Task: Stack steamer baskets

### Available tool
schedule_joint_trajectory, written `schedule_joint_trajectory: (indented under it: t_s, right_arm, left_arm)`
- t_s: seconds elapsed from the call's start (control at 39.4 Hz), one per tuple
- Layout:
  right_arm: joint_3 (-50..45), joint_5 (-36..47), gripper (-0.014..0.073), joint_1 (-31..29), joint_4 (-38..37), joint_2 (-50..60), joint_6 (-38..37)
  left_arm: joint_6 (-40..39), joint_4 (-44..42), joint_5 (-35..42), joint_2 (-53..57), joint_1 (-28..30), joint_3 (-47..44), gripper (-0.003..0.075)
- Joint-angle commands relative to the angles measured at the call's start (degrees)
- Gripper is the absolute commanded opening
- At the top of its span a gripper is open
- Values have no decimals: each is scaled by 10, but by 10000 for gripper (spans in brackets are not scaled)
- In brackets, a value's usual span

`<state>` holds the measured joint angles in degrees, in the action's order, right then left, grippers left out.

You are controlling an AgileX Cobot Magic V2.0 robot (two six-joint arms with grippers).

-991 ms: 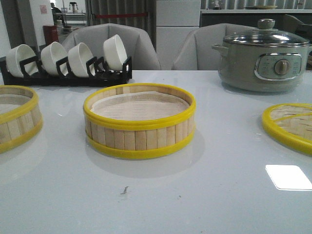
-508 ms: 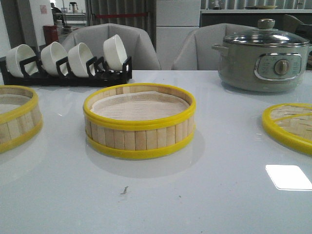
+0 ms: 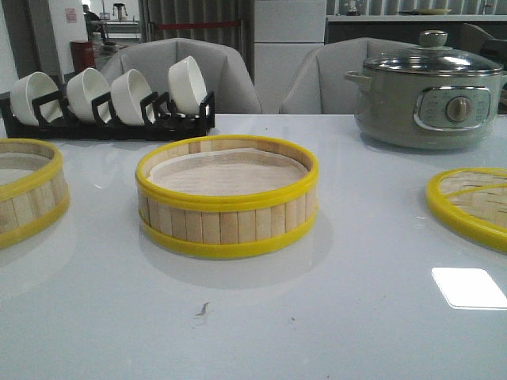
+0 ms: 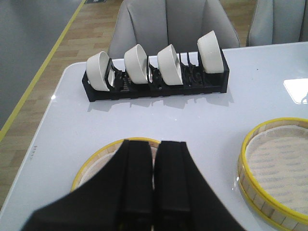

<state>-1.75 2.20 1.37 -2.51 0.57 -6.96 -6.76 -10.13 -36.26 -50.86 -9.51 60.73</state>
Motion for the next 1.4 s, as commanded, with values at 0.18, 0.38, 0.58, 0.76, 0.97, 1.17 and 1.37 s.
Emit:
schedule_joint_trajectory:
  t_s: [0.18, 0.38, 0.58, 0.76, 0.97, 1.17, 1.37]
  right_arm:
    - [151, -59, 55, -2, -5, -26, -74]
    - [337, -198, 55, -2, -13, -226, -68]
    - [474, -294, 55, -2, -12, -381, -65]
    - [493, -282, 55, -2, -12, -408, -65]
    - [493, -254, 55, -2, -12, -411, -65]
    - [493, -265, 81, -2, -12, -414, -65]
    - [493, -271, 459, -2, -25, -422, -64]
  left_arm:
    - [-1, -2, 17, 3, -4, 16, 87]
    - [-1, -1, 15, 3, -4, 16, 87]
    - [-1, 10, -7, 3, -4, 16, 87]
    - [-1, 11, -7, 3, -4, 16, 87]
    - [-1, 11, -10, 3, -4, 16, 87]
    - [-1, 11, -11, 3, -4, 16, 87]
    - [-1, 25, -27, 3, -4, 16, 87]
